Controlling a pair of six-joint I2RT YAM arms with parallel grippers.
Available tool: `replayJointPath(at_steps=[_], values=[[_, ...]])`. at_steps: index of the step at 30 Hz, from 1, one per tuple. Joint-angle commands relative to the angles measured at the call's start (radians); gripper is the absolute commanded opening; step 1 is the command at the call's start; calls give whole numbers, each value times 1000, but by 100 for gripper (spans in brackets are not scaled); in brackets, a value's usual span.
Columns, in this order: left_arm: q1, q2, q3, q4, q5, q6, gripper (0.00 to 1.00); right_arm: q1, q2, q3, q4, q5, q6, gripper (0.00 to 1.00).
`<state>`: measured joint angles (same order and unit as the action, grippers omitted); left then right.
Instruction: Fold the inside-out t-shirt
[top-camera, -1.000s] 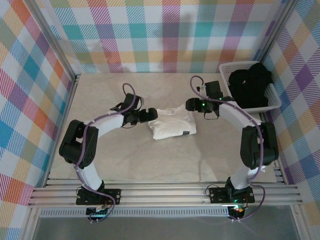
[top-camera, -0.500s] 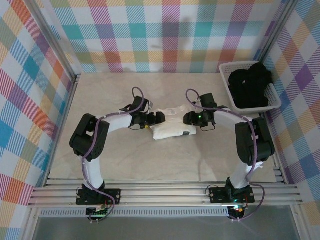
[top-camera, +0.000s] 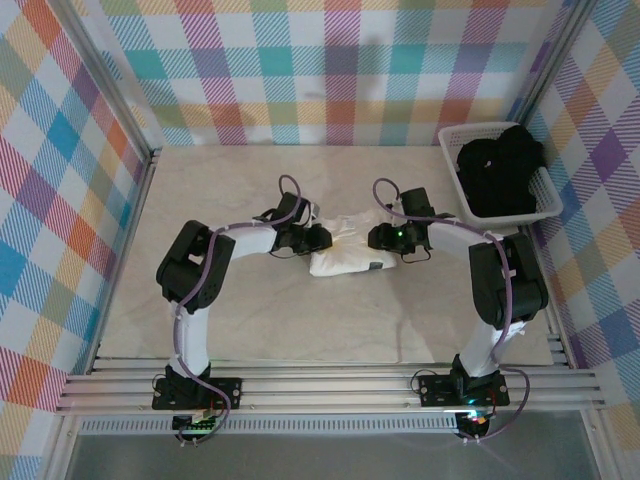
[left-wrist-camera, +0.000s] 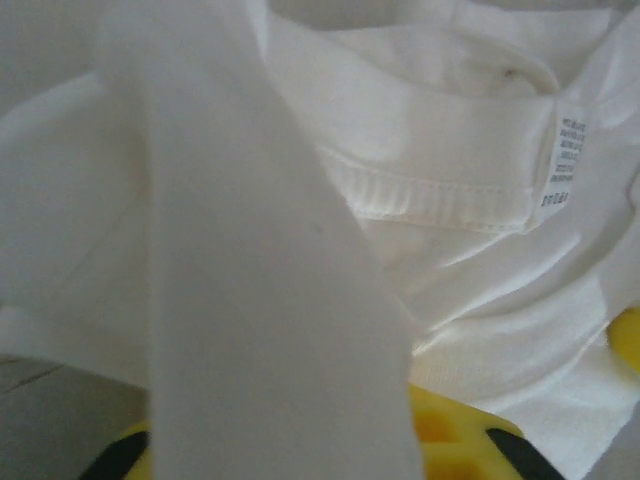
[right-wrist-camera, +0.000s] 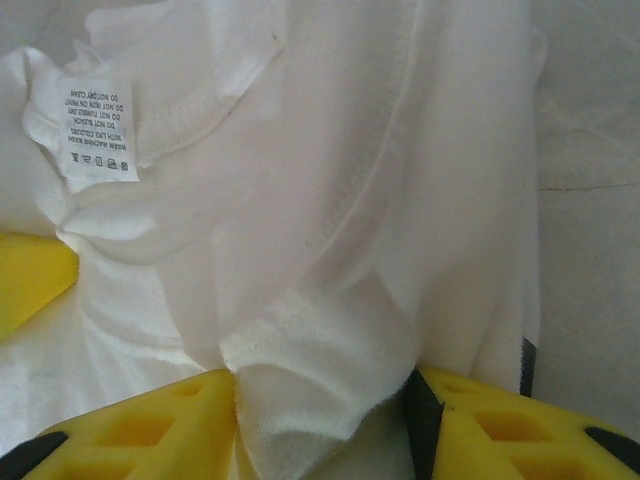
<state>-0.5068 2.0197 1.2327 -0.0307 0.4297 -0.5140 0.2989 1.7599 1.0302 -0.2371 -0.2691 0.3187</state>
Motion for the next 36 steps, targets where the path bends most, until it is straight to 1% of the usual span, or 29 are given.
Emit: replayJointPath(at_steps=[1, 2, 3, 5, 8, 10, 11, 15, 16, 18, 20, 22, 26, 27, 28, 30, 32, 33, 34, 36], values=[[22, -23, 56, -100, -9, 112, 4, 3, -40, 32, -53, 26, -38, 54], [35, -40, 70, -156, -29, 159, 0, 2, -70, 37, -74, 48, -54, 58], [49, -57, 81, -210, -46, 196, 0, 3, -90, 40, -85, 64, -65, 60], [86, -89, 129, -380, -126, 308, 0, 2, -154, 41, -115, 119, -96, 64], [142, -100, 230, -593, -329, 454, 0, 3, -225, 26, -119, 154, -110, 65], [188, -80, 327, -717, -494, 541, 0, 2, -262, 10, -100, 133, -106, 66], [207, -65, 374, -751, -584, 588, 0, 2, -272, 6, -94, 118, -102, 66], [279, 23, 545, -843, -915, 780, 0, 2, -286, 11, -91, 80, -98, 66], [301, 56, 604, -864, -980, 827, 0, 2, -287, 13, -91, 75, -99, 66], [356, 117, 695, -880, -1074, 925, 0, 2, -291, 14, -96, 71, -107, 66], [404, 173, 765, -867, -1142, 1015, 0, 2, -301, 12, -97, 72, -110, 66], [450, 229, 826, -846, -1177, 1079, 0, 1, -313, 3, -91, 71, -110, 66], [531, 342, 960, -815, -1230, 1140, 0, 2, -325, -2, -98, 65, -111, 66], [548, 364, 983, -798, -1255, 1152, 3, 1, -327, -4, -100, 68, -111, 66], [568, 396, 1021, -790, -1273, 1162, 11, 3, -330, -8, -102, 71, -112, 66], [604, 467, 1113, -789, -1312, 1160, 34, 2, -332, -11, -102, 76, -111, 66], [619, 518, 1188, -789, -1357, 1135, 63, 2, -334, -12, -105, 80, -106, 66], [621, 525, 1209, -791, -1367, 1103, 71, 1, -335, -15, -105, 83, -101, 67], [622, 521, 1223, -799, -1364, 1066, 78, 3, -339, -18, -104, 86, -97, 67], [618, 496, 1254, -844, -1336, 958, 85, 2, -347, -26, -105, 95, -89, 67]])
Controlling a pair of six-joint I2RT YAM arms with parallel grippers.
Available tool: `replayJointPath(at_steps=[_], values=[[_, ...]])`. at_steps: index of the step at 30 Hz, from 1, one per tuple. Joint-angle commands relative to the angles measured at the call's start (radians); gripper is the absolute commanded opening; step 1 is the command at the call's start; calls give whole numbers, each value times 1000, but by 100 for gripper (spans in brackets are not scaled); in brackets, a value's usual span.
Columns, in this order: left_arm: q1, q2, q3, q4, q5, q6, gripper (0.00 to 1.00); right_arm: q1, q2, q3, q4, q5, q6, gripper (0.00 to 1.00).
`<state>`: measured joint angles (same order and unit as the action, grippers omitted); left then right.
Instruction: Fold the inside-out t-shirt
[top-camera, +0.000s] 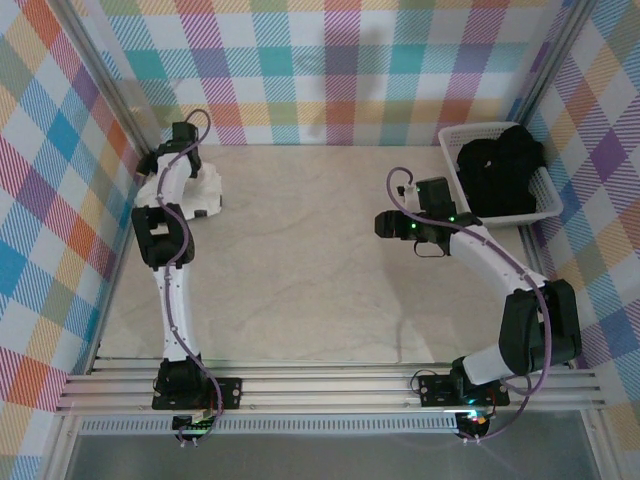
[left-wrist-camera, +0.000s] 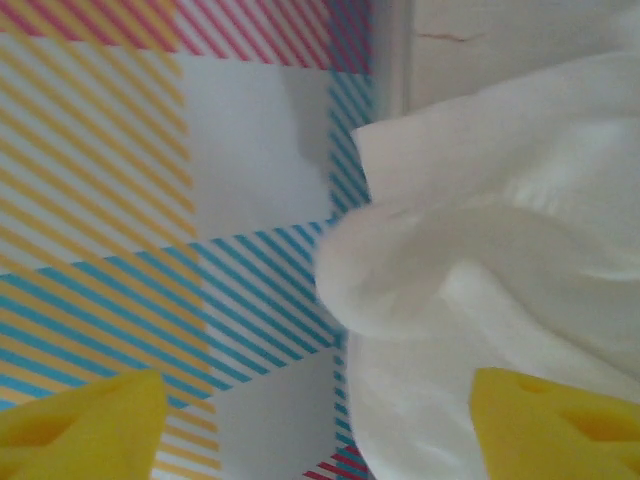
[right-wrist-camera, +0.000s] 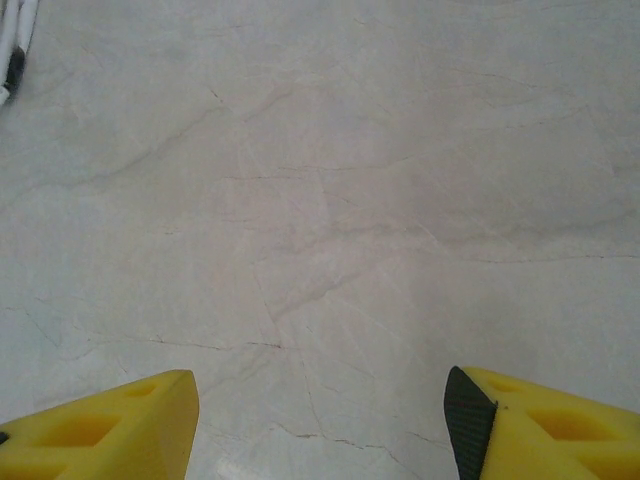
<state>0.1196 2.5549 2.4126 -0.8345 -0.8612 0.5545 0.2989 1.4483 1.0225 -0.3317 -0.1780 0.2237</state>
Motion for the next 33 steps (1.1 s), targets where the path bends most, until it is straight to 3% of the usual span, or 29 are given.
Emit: replayJointPath(at_steps=[1, 4, 6, 8, 11, 14, 18, 23, 28, 33], values=[[-10, -62, 74, -60, -26, -159, 86, 2, -37, -21, -14, 10, 7, 67], [-17, -186, 14, -145, 100, -370, 87, 3, -45, -17, -55, 71, -17, 68], [-27, -344, -198, -78, 240, -489, 88, 3, -60, -22, -73, 165, -45, 72], [-45, -537, -466, 77, 356, -564, 93, 1, -80, -27, -76, 252, -66, 78], [-63, -811, -826, 289, 511, -687, 99, -2, -117, -61, -22, 369, -80, 98], [-72, -1057, -1154, 491, 610, -783, 100, -13, -136, -107, 56, 479, -62, 99], [-85, -1284, -1580, 858, 630, -857, 100, -36, -130, -231, 252, 605, -97, 100], [-108, -1280, -1844, 1119, 664, -726, 100, -64, -108, -476, 707, 614, -219, 100], [-125, -1233, -2014, 1448, 734, -662, 100, -88, -60, -547, 844, 546, -223, 100], [-137, -1179, -2031, 1534, 715, -624, 100, -121, -80, -637, 1052, 395, -302, 100]])
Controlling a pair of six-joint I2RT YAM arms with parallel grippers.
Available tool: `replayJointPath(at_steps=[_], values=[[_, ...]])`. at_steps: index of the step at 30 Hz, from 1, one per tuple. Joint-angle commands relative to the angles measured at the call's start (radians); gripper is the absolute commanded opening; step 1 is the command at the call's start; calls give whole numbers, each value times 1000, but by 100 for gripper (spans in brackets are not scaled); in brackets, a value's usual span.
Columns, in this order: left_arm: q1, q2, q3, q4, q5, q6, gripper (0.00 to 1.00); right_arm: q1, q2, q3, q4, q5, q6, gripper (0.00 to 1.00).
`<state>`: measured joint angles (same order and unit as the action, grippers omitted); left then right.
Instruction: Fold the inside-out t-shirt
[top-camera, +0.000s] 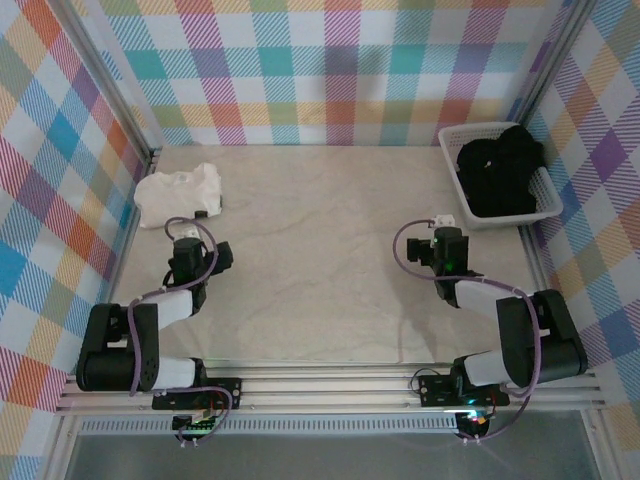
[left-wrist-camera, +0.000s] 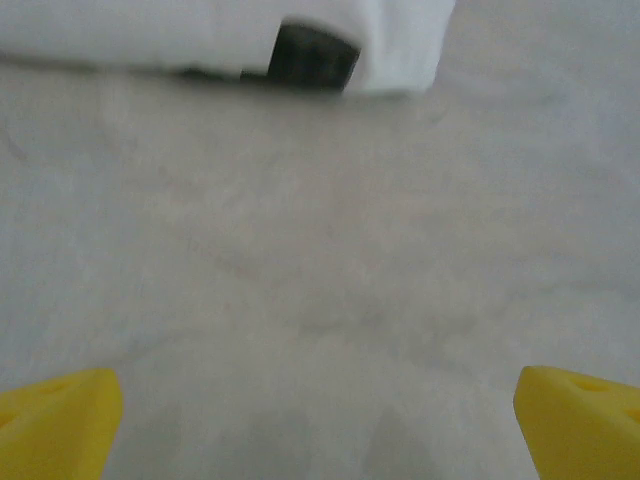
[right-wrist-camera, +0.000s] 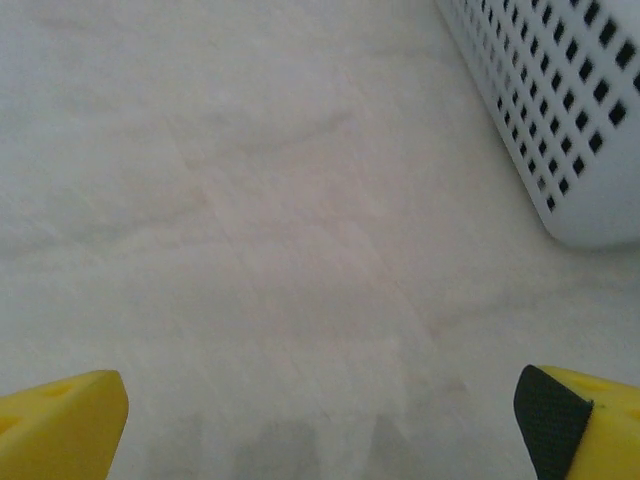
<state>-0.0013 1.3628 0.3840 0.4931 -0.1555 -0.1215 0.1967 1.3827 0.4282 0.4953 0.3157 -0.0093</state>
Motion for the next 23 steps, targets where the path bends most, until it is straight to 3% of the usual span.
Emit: replayJointPath(at_steps=[1, 6, 9, 11, 23], values=[[-17, 25, -10, 245, 6, 59, 100, -28, -9, -46, 242, -123, -80, 100], [-28, 152, -31, 397, 32, 85, 100, -83, 72, -85, 397, -188, -57, 100], [-45, 195, 18, 338, 45, 113, 100, -146, 158, -76, 454, -263, -8, 100], [-64, 201, 33, 318, 31, 132, 100, -162, 141, -26, 332, -236, 24, 100], [-66, 200, 33, 321, 28, 134, 100, -168, 150, -25, 347, -237, 28, 100]])
